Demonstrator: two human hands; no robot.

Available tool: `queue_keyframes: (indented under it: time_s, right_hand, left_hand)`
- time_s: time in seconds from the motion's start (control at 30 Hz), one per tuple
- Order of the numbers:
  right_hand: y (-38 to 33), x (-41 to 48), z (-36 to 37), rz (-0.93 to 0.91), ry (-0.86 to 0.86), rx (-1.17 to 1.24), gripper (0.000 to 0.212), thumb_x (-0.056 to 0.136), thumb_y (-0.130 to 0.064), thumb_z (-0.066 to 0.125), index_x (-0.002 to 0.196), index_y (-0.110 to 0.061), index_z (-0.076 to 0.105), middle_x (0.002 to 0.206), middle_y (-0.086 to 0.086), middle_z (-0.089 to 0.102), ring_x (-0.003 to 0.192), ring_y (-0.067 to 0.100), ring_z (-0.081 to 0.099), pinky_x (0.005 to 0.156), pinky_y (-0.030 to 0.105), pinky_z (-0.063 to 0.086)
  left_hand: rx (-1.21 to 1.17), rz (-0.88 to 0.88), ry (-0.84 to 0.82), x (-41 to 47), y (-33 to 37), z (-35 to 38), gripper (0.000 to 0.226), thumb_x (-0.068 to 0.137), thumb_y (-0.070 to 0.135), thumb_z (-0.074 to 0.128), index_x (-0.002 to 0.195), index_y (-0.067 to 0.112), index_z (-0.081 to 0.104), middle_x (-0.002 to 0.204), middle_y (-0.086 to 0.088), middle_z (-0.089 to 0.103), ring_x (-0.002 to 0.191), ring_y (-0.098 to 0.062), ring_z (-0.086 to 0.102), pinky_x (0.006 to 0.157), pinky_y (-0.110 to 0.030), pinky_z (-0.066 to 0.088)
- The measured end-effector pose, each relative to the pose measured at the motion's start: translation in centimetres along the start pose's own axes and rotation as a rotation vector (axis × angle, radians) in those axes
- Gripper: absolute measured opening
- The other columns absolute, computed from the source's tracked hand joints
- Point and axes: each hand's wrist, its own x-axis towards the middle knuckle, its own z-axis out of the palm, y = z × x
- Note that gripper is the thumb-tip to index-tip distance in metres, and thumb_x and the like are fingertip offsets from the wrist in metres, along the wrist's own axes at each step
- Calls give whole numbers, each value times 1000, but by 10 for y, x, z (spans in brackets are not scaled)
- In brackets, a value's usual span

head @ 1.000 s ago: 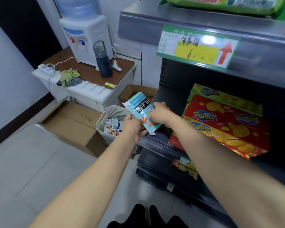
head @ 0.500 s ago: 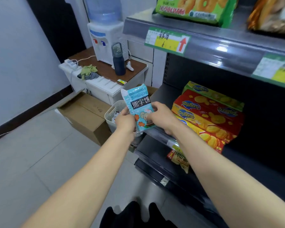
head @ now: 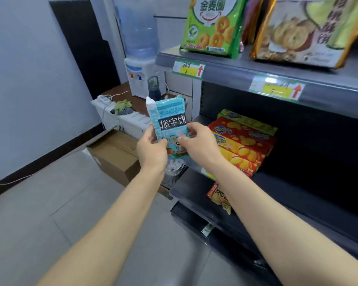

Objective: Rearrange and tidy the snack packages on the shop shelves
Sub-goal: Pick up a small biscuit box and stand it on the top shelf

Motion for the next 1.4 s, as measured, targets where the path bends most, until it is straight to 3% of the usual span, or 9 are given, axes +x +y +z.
queue_keyframes:
  time_s: [0.07, 0.17, 0.33, 0.5, 0.63, 0.87, 1.1, 1.23, 1.4]
  right_hand:
    - [-11, -12, -9, -41, 103, -17, 28, 88, -16, 61, 116, -11, 60, 114, 7, 63, 99, 18, 62, 81, 34, 56]
    - [-27, -30, -31, -67, 247, -31, 31, 88, -17, 60, 119, -14, 59, 116, 6, 58, 101, 17, 58, 85, 32, 53]
    - [-42, -64, -89, -80, 454, -3, 31, 85, -17, 61, 116, -14, 61, 112, 4, 62, 100, 18, 60, 87, 39, 53]
    - [-44, -103, -160, -100, 646, 6, 23, 87, -12, 61, 109, -13, 64, 104, 1, 68, 93, 15, 65, 77, 31, 57]
    - [-28, -134, -222, -76, 809, -3, 21, 89, -15, 59, 109, -11, 65, 99, 3, 70, 88, 16, 67, 78, 39, 57]
    - [8, -184, -348, -63, 1002, -62, 23, 89, -16, 59, 112, -12, 63, 105, 5, 68, 95, 19, 66, 84, 39, 56]
    - [42, -218, -488, -56, 1099, -146, 21, 89, -10, 59, 108, -13, 63, 99, 1, 67, 94, 19, 65, 85, 39, 56]
    - [72, -226, -549, -1, 1081, -186, 20, 88, -12, 60, 107, -12, 64, 102, 4, 69, 94, 21, 67, 85, 41, 56]
    - [110, -224, -585, 28, 982, -167, 26, 83, -5, 63, 108, -11, 66, 103, 6, 71, 94, 21, 68, 84, 42, 56]
  left_hand:
    - [16, 106, -28, -8, 10, 0, 47, 90, -2, 54, 132, 20, 52, 111, 6, 61, 100, -10, 59, 72, -21, 51]
    - [8, 236, -111, -18, 28, 8, 46, 89, 0, 57, 131, 18, 54, 116, -1, 65, 106, -16, 61, 83, -29, 55]
    - [-108, 393, -311, -47, 71, 42, 37, 84, -6, 59, 112, 18, 63, 93, 5, 68, 80, -4, 64, 75, -23, 56]
    - [-219, 388, -552, -93, 96, 94, 36, 86, -3, 60, 115, 17, 63, 104, -3, 70, 94, -17, 68, 80, -38, 58]
    - [-233, 373, -732, -145, 111, 146, 38, 87, -5, 55, 120, 12, 61, 101, -1, 69, 77, -9, 67, 64, -24, 57]
    - [-257, 396, -959, -242, 138, 250, 39, 89, -1, 56, 124, 15, 57, 106, -1, 69, 89, -10, 68, 73, -27, 58]
    - [-350, 364, -1143, -330, 160, 371, 34, 87, -10, 53, 107, 16, 59, 91, -3, 70, 81, -19, 69, 73, -38, 59]
    - [-310, 309, -1161, -361, 154, 425, 40, 85, -7, 58, 124, 5, 58, 107, -12, 70, 94, -24, 69, 75, -32, 59]
    - [-289, 265, -1133, -378, 142, 458, 45, 87, -11, 54, 129, 5, 53, 100, -6, 67, 84, -17, 67, 69, -26, 59]
